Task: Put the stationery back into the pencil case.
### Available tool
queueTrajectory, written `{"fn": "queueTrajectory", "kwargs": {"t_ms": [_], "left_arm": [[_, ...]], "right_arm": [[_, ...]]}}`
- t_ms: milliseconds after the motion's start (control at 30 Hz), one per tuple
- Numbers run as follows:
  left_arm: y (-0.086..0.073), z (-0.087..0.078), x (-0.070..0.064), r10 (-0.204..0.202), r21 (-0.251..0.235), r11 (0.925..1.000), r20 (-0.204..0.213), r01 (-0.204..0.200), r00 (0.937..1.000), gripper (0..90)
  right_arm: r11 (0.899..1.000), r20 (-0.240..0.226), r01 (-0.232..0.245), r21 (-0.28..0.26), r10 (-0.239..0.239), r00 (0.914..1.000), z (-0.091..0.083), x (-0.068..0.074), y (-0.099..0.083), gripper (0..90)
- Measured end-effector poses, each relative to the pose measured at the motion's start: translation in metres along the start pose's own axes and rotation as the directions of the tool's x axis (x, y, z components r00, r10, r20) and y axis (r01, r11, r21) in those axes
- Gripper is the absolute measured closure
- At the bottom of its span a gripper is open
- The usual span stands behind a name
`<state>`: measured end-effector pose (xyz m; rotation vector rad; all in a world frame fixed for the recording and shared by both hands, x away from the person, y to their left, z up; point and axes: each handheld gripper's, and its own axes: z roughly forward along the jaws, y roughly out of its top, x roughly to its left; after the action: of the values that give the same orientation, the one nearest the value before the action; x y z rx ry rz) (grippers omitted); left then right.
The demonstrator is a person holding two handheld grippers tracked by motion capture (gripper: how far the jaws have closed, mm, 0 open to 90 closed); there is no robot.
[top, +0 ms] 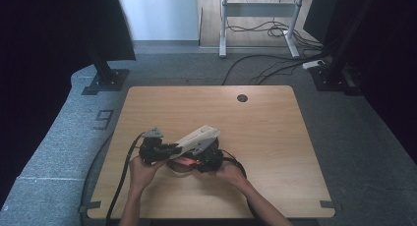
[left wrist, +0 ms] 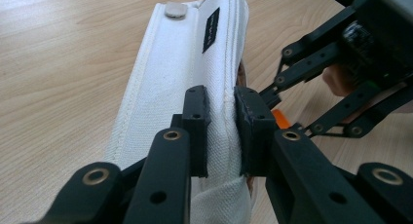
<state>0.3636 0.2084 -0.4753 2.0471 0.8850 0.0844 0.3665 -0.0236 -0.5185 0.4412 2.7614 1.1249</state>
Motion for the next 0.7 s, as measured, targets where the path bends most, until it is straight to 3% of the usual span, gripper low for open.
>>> {"fn": "queueTrajectory", "kwargs": {"t_ms": [267,300,333,467,700], "left_arm": [[0.0,0.0,0.0,0.001,0.003,1.0,0.002,-0.001,1.0,76.0],[0.0,0.0,0.0,0.001,0.003,1.0,0.002,-0.001,1.0,76.0],[0.0,0.0,0.0,0.0,0.003,1.0,0.003,0.0,1.0,76.0],[0.0,0.001,0.0,0.0,0.005,1.0,0.003,0.0,1.0,75.9],[0.0,0.002,0.0,0.0,0.008,1.0,0.005,0.0,1.0,75.8]], "right_arm": [[1.0,0.01,0.01,0.029,-0.01,0.9999,0.01,-0.003,0.001,64.6],[1.0,0.011,0.003,0.03,-0.004,0.9999,0.01,-0.004,0.0,60.4],[0.999,0.033,-0.007,0.035,0.006,0.9994,0.009,-0.005,-0.002,55.0],[0.999,0.044,-0.03,0.027,0.028,0.9986,0.004,-0.006,-0.007,51.1],[0.999,0.091,-0.044,0.028,0.041,0.995,-0.01,-0.008,-0.02,53.8]]}}
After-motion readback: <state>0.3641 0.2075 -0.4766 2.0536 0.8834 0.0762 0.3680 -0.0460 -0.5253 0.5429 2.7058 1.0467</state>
